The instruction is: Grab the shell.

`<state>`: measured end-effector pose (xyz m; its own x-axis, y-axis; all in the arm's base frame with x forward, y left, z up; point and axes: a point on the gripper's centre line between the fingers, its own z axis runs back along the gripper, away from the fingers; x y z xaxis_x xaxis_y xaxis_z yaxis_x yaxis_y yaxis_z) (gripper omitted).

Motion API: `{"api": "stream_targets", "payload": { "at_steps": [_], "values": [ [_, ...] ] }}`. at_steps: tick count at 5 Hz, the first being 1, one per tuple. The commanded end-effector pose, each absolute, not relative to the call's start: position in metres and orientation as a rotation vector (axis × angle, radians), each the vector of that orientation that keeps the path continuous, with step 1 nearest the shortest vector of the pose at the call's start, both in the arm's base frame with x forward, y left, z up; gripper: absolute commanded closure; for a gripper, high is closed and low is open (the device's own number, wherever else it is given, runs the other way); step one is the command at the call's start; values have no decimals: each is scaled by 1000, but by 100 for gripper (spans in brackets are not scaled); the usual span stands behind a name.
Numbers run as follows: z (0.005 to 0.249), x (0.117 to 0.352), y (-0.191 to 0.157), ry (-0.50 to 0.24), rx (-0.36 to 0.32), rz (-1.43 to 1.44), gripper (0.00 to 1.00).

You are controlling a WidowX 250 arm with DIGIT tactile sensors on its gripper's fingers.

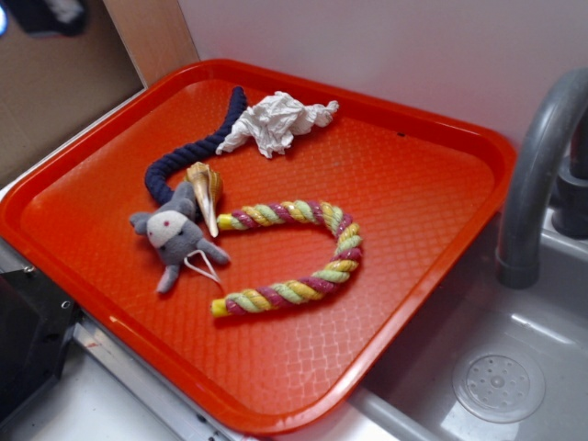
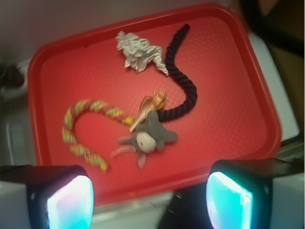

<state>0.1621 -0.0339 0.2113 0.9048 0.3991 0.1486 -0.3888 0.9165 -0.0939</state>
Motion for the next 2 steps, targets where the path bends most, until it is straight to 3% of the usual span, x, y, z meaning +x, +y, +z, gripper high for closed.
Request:
{"api": "stream_targets", "payload": {
  "at_steps": [1,2],
  "values": [
    [168,200,-35,-215,20,547,0],
    [146,212,-31,-217,31,611,0]
  ]
}}
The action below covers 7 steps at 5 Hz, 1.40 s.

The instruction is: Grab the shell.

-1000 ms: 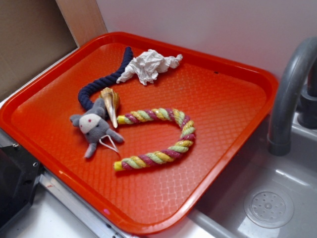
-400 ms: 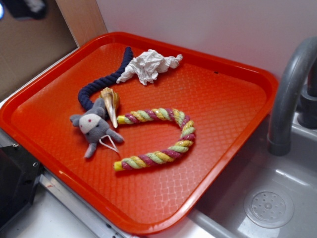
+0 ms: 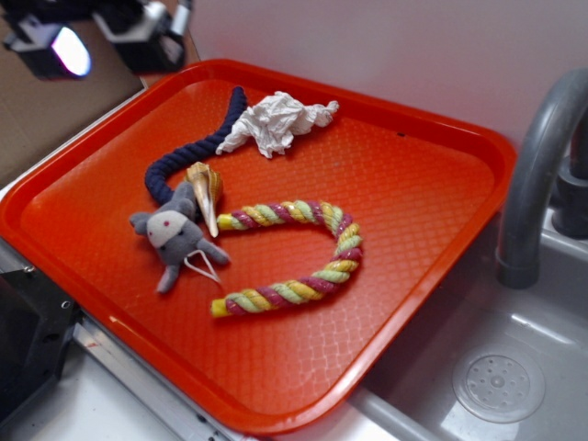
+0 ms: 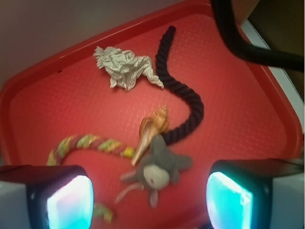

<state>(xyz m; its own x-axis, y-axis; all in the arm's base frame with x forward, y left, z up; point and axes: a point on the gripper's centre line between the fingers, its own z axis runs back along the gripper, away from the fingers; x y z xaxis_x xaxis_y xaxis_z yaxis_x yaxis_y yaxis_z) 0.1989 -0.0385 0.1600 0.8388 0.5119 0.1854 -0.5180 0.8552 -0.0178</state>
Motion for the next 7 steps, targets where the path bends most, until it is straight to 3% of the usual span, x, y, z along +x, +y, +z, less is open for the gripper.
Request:
{"api": "stream_targets", "payload": {
  "at_steps": [1,2,7],
  "values": [
    [127,220,-24,-184,27,654,0],
    [109,224,-24,-177,113,643,0],
    [49,230,-11,-104,209,611,0]
  ]
}}
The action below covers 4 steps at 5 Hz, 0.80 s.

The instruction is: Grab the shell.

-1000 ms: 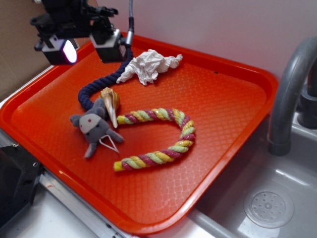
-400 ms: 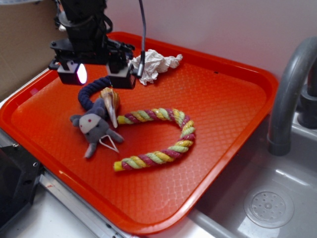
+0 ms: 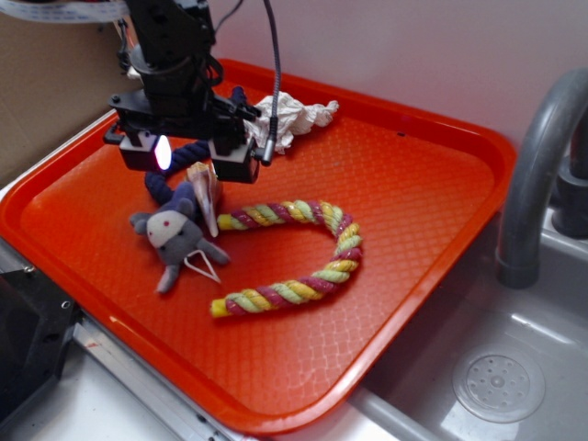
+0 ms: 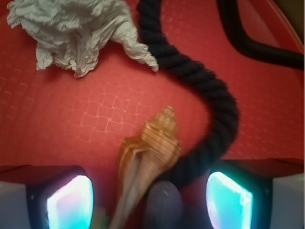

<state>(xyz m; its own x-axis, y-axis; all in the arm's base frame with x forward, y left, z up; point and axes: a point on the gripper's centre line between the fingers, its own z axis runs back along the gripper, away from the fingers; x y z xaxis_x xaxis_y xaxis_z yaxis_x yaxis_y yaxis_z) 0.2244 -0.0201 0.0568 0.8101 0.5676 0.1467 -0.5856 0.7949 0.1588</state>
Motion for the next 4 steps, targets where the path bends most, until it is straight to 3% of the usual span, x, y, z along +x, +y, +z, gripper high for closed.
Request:
{"api": "stream_targets", "payload": {
  "at_steps": [1,2,3,4],
  "values": [
    [40,230,-11,-103,222,585,0],
    [30,232,-11,-88,194,544,0],
    [26,232,-11,-84,211,544,0],
    [27,231,-8,-88,220,542,100]
  ]
}}
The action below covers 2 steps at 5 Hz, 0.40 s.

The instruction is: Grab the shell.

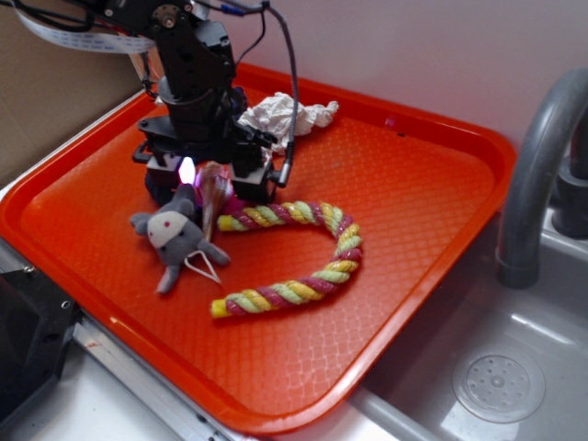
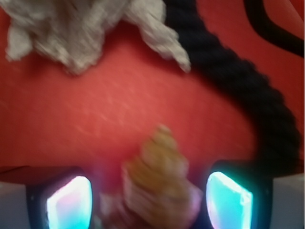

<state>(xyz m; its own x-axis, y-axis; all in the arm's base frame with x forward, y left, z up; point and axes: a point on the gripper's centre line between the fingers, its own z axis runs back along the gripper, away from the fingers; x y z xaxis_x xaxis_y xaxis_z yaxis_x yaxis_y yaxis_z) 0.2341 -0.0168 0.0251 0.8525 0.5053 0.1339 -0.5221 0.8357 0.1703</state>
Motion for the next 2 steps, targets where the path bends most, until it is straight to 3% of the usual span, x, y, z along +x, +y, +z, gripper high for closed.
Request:
{"api": "stream_targets", "payload": {
  "at_steps": [1,2],
  "values": [
    [36,232,-7,-97,212,528,100],
    [57,236,-9,-145,210,507,100]
  ]
}}
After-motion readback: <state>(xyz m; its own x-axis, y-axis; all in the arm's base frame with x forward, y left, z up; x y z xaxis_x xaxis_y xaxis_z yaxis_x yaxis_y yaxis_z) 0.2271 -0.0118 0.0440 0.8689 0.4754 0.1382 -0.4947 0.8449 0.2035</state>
